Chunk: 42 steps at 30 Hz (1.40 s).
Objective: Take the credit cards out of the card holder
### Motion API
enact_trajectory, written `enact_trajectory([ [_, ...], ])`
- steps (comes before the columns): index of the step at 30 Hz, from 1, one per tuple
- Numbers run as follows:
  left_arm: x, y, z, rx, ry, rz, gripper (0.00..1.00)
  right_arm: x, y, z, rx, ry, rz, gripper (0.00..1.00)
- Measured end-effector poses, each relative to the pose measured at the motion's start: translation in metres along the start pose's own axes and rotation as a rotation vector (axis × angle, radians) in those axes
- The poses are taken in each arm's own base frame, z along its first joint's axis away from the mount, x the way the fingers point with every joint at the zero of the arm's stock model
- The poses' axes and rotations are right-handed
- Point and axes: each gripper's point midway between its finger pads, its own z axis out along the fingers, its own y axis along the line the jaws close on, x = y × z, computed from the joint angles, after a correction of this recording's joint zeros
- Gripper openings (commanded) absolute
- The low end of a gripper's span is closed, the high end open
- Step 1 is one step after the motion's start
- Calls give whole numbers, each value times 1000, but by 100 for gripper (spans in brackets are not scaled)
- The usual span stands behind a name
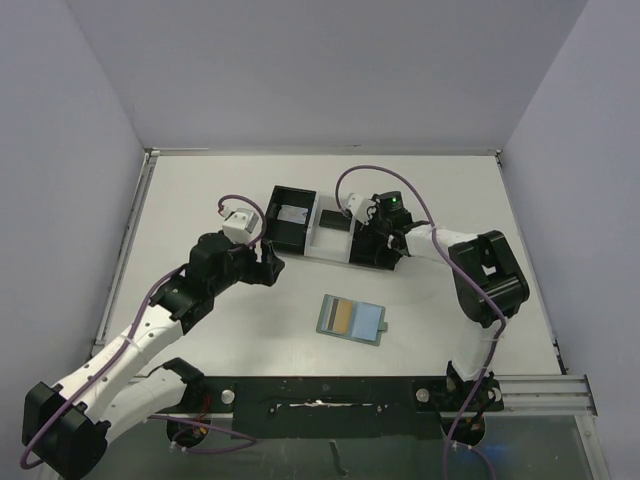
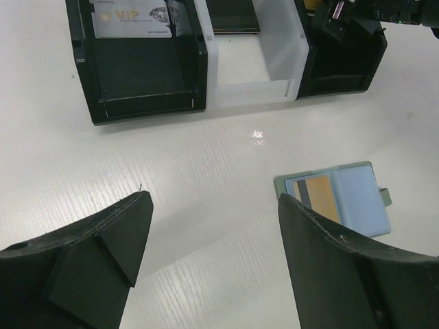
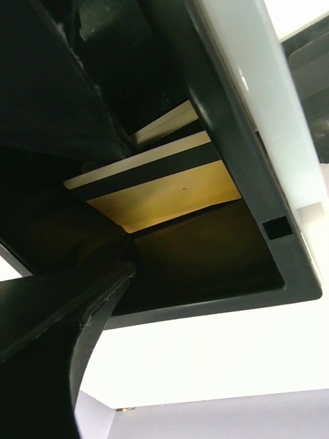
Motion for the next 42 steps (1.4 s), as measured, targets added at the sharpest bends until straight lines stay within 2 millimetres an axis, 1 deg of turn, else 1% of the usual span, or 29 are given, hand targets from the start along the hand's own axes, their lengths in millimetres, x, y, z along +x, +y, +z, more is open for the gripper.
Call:
enact_trajectory([
  [8, 4, -1, 2, 6, 18, 0, 73, 0, 4, -3, -36, -12, 23, 62],
  [15, 8, 0, 5, 6, 33, -1, 73, -1, 14, -6, -88, -16, 42, 64],
  [24, 10, -1, 6, 12, 40, -2, 73, -3, 2, -15, -50, -18, 77, 64],
  [28, 12, -1, 7, 14, 52, -2, 73, -12, -9, -24, -15, -46, 140, 64],
  [30, 14, -1, 8, 14, 58, -3, 73, -22, -18, -34, 12, -79, 200, 64],
  [32, 14, -1, 8, 15, 59, -3, 73, -34, -29, -48, 46, -130, 269, 66],
  [33, 14, -1, 8, 16, 60, -3, 73, -41, -35, -57, 64, -162, 312, 70],
  [35, 15, -1, 9, 17, 63, -5, 73, -54, -48, -82, 105, -230, 431, 83],
  [36, 15, -1, 9, 19, 64, -6, 73, -59, -54, -94, 124, -254, 490, 86],
  [37, 15, -1, 9, 20, 65, -9, 73, -63, -62, -107, 150, -276, 569, 87],
  [39, 16, -1, 10, 20, 71, -15, 73, -67, -76, -132, 181, -324, 739, 88],
  [40, 17, -1, 10, 21, 74, -19, 73, -66, -81, -143, 185, -348, 830, 88],
  [42, 18, -1, 11, 24, 80, -28, 73, -58, -87, -157, 184, -379, 968, 86],
])
